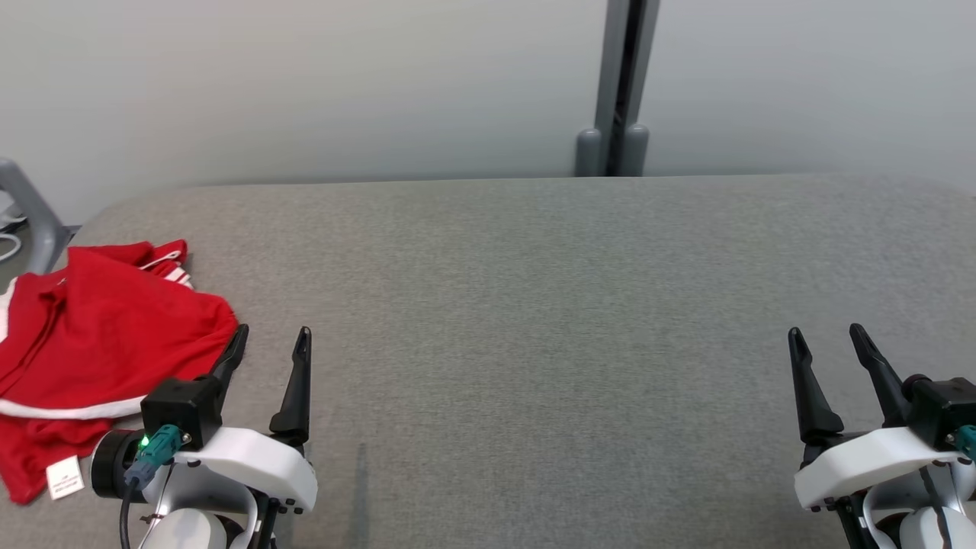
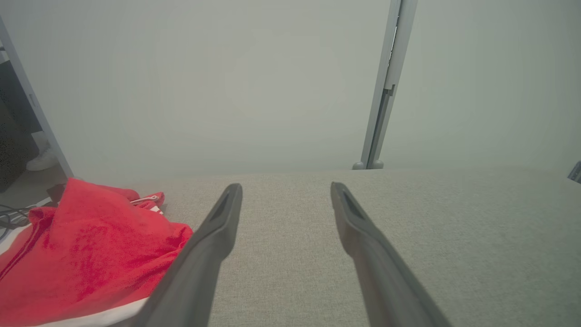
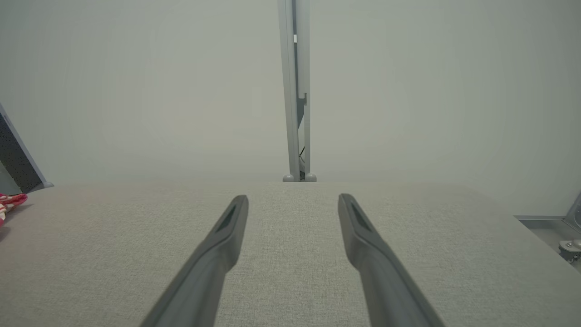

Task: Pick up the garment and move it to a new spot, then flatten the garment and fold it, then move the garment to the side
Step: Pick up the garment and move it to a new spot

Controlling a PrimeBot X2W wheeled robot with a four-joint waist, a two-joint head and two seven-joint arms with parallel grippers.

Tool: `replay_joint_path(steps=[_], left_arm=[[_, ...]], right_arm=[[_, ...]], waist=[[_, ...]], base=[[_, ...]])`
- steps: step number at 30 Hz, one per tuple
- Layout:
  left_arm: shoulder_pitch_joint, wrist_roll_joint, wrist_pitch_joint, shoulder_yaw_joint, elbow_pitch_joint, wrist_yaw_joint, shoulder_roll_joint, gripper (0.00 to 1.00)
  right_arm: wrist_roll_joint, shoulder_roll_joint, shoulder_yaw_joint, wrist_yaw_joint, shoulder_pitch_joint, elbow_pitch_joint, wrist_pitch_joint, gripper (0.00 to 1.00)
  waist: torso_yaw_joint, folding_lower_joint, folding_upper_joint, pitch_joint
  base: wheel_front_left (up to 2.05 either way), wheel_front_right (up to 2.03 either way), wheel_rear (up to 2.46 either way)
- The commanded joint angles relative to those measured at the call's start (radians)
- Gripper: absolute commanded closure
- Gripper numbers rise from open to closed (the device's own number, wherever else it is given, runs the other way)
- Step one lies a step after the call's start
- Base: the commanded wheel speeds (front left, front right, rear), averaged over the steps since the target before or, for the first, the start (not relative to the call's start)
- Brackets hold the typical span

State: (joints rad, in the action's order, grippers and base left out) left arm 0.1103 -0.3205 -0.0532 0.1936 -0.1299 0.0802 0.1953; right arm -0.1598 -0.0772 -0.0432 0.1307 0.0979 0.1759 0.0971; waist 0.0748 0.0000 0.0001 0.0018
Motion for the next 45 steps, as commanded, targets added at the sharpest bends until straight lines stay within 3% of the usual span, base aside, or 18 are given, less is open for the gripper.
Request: replay_joint_path(steps=[1, 21, 30, 41, 45], left_arm=[[0.017, -0.008, -0.006, -0.002, -0.001, 0.006, -0.001, 0.00], [0.012, -0.046, -0.044, -0.044, -0.010, 0.034, 0.003, 0.00], [0.019, -0.059, -0.047, -0.044, -0.001, 0.039, 0.003, 0.00], [0.029, -0.062, -0.047, -0.037, 0.008, 0.049, 0.003, 0.00], [0.072, -0.064, -0.031, -0.024, 0.019, 0.033, 0.003, 0.00]], right_arm=[[-0.008, -0.006, 0.000, 0.000, 0.007, -0.007, 0.003, 0.00], [-0.018, 0.001, 0.059, 0.000, 0.041, -0.042, 0.004, 0.00], [-0.024, 0.007, 0.070, 0.000, 0.053, -0.026, 0.012, 0.00], [-0.026, 0.001, 0.072, 0.000, 0.061, -0.022, 0.008, 0.00], [-0.026, -0.004, 0.076, 0.000, 0.066, -0.028, 0.000, 0.00]], waist=[[0.030, 0.0000, -0.0001, 0.004], [0.310, 0.0000, -0.0001, 0.031], [0.346, 0.0000, -0.0001, 0.036], [0.339, 0.0000, -0.0001, 0.045], [0.328, 0.0000, -0.0001, 0.057]], base=[[0.00, 0.00, 0.00], [0.00, 0.00, 0.00], [0.00, 0.00, 0.00], [0.00, 0.00, 0.00], [0.00, 0.00, 0.00]])
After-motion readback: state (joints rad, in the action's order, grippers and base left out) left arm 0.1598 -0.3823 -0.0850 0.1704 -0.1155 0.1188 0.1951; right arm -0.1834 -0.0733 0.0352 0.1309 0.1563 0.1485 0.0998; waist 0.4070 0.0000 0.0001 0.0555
